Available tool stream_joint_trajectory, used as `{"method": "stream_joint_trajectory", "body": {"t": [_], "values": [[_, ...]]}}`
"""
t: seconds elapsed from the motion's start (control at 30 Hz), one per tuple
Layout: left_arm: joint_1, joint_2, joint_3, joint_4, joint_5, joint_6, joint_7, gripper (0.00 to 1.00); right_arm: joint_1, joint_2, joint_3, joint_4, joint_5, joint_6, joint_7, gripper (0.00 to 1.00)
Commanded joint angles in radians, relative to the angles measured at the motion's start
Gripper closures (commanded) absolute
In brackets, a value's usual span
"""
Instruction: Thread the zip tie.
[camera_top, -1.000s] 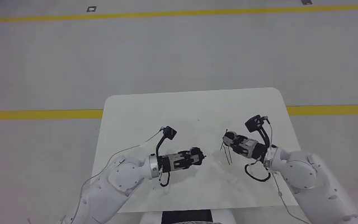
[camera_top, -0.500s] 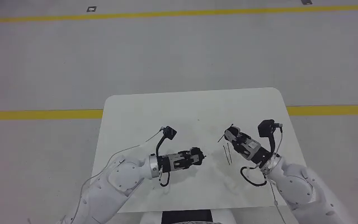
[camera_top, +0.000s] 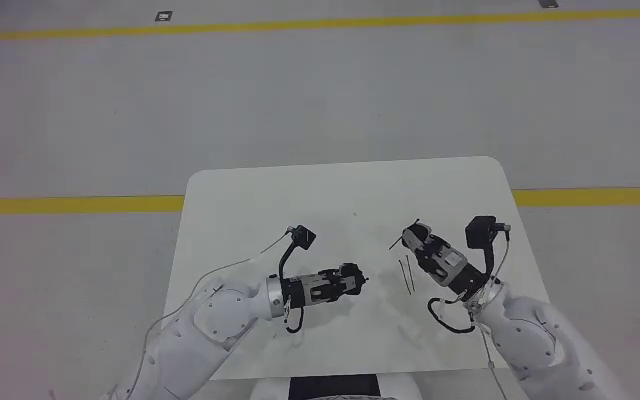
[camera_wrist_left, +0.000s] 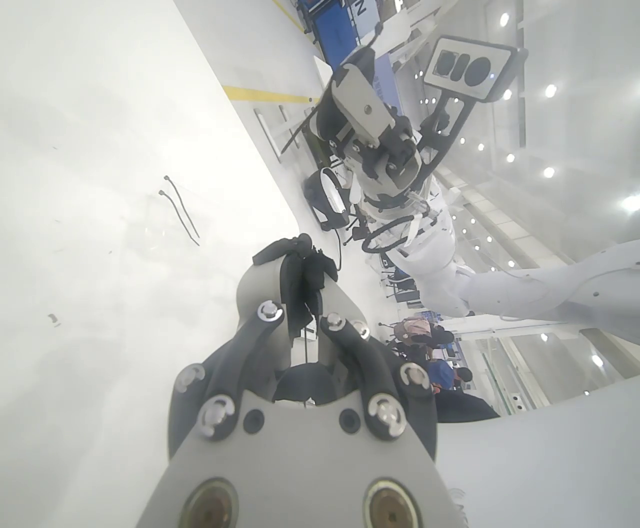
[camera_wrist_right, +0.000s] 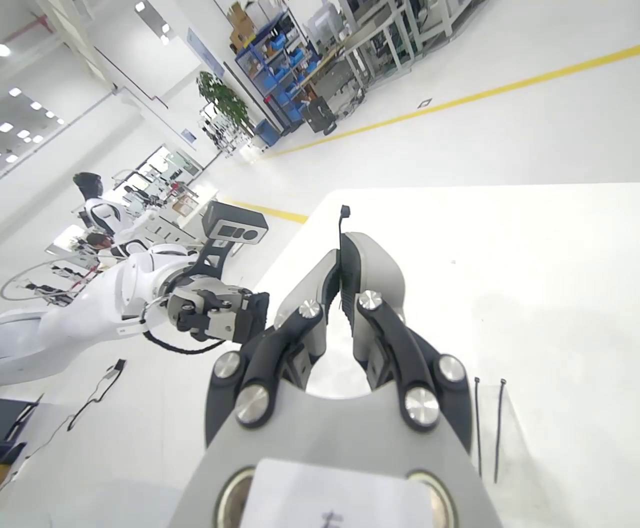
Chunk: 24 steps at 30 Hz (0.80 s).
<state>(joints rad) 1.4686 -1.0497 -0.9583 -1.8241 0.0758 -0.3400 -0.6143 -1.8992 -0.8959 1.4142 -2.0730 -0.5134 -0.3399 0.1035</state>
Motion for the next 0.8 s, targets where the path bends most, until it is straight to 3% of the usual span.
{"method": "stream_joint_trajectory", "body": {"t": [0.0, 0.3, 0.77], "values": [[0.000, 0.000, 0.000, 0.000, 0.000, 0.000, 0.000, 1.00, -0.025, -0.002, -0.015, -0.009, -0.027, 0.000, -0.062, 1.00], [0.000, 0.000, 0.000, 0.000, 0.000, 0.000, 0.000, 1.00, -0.086, -0.005, -0.075, -0.011, -0.102, 0.000, -0.251, 1.00], [0.000, 0.000, 0.000, 0.000, 0.000, 0.000, 0.000, 1.00, -0.098, -0.001, -0.081, -0.012, -0.110, 0.000, -0.260, 1.00]]}}
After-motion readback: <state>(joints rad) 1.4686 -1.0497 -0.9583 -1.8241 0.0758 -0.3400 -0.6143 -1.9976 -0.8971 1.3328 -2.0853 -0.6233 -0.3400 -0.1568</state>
